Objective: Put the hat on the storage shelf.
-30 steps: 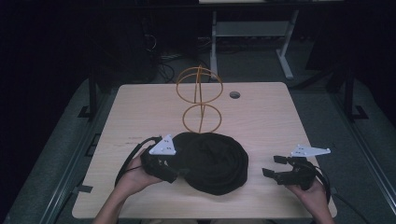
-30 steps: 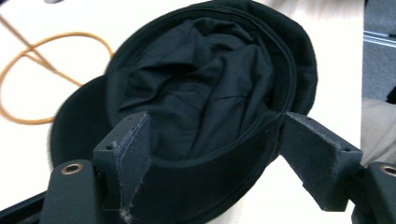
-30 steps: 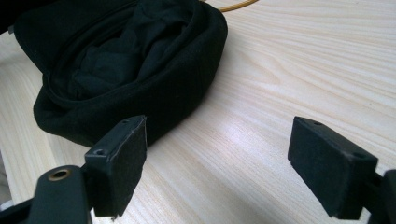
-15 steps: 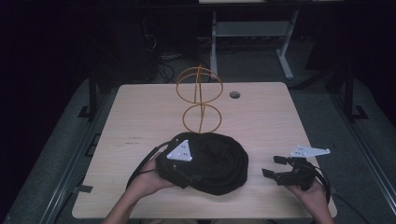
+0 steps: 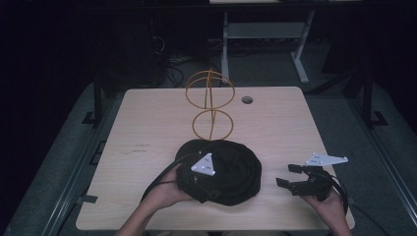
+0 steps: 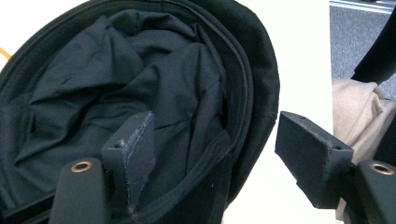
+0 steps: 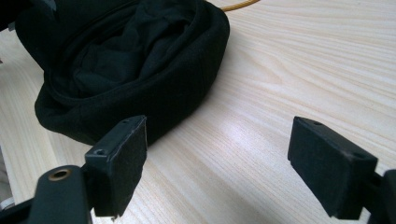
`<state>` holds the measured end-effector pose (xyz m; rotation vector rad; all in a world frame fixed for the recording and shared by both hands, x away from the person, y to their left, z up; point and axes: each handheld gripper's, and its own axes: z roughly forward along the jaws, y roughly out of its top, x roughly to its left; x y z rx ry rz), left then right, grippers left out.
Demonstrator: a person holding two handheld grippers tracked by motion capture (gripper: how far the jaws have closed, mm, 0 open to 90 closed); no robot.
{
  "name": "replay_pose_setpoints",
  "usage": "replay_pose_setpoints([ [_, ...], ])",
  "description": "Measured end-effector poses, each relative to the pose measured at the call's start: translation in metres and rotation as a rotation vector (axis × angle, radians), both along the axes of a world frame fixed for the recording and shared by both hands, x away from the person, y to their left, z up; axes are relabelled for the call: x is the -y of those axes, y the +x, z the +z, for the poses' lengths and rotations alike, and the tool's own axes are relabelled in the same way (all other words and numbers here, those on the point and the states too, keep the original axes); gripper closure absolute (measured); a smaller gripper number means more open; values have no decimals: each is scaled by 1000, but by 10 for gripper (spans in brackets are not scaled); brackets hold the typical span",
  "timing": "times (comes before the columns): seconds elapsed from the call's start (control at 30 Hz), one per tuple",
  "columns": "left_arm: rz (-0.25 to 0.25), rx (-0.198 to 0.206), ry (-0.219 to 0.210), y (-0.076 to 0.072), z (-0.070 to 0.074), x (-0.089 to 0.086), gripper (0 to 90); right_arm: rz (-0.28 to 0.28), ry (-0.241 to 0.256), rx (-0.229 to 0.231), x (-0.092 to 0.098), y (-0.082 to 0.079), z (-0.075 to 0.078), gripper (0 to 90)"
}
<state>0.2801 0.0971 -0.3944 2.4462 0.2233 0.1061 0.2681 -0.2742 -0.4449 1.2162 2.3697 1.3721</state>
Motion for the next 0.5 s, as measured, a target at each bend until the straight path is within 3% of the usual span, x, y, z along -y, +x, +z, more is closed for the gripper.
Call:
replay_pose_setpoints([
  [0.5,-33,8,44,-5,-14,21,282,-2,11,1,2,0,1,192],
])
